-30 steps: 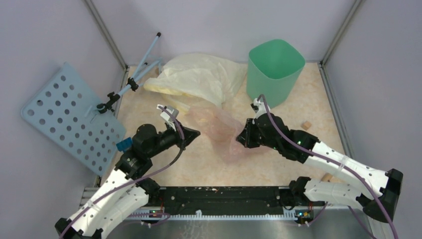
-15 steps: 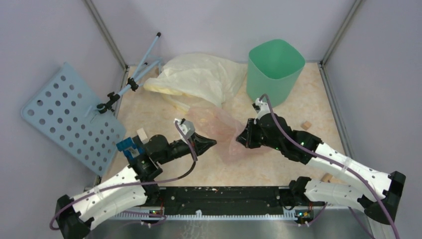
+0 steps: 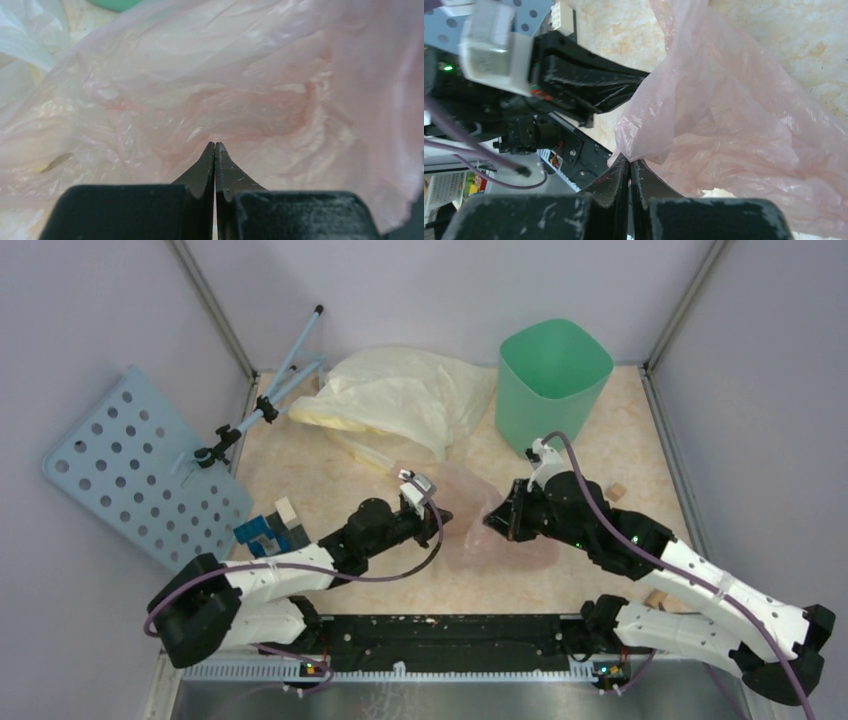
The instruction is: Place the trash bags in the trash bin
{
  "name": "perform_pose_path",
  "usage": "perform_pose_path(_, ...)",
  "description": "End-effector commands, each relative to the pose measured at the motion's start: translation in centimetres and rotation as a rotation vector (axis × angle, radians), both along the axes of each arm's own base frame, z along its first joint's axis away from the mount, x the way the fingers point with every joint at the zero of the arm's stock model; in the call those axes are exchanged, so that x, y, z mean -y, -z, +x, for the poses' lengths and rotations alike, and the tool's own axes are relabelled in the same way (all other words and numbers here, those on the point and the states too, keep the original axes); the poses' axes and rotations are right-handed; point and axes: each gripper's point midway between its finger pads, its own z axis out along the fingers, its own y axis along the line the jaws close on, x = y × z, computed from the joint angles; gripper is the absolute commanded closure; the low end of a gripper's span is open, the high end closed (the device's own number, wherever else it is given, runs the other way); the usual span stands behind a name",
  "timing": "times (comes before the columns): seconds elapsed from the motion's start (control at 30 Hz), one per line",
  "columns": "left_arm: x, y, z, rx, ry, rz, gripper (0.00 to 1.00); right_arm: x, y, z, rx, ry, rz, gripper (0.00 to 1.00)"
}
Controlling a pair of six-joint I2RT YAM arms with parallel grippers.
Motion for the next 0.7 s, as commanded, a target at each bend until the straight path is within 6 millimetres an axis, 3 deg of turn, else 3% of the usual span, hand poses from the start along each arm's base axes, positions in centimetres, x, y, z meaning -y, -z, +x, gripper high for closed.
perform_pose_path(0.0, 1.0, -1.0, 2.7, 0.031, -0.082, -0.041, 1.00, 0.2, -0.5, -0.4, 0.011, -0.023, 0.012, 1.00)
perform_pose_path(0.17, 2.8, 1.1, 3.4, -0.022, -0.052, 0.002, 1.00, 0.4, -0.6, -0.8, 0.015, -0.039, 0.018, 1.00)
perform_pose_path(0.23, 3.8, 3.0, 3.6, -0.057, -0.028, 0.032, 1.00, 0.3, -0.6, -0.9, 0.017, -0.043, 0.021, 1.00)
perform_pose_path(0.43, 6.3, 5.1, 3.3, -0.115, 0.062, 0.001, 1.00, 0.1, -0.9, -0.9, 0.017, -0.053, 0.028, 1.00)
perform_pose_path(0.53, 5.5, 8.3, 4.6, -0.218, -0.022, 0.073, 1.00, 0.3, -1.3, -1.0, 0.024, -0.050, 0.031, 1.00)
perform_pose_path(0.67, 1.7, 11.7, 5.7, -0.340, -0.199, 0.088, 1.00, 0.8, -2.5, -1.1, 0.045, -0.044, 0.045, 1.00)
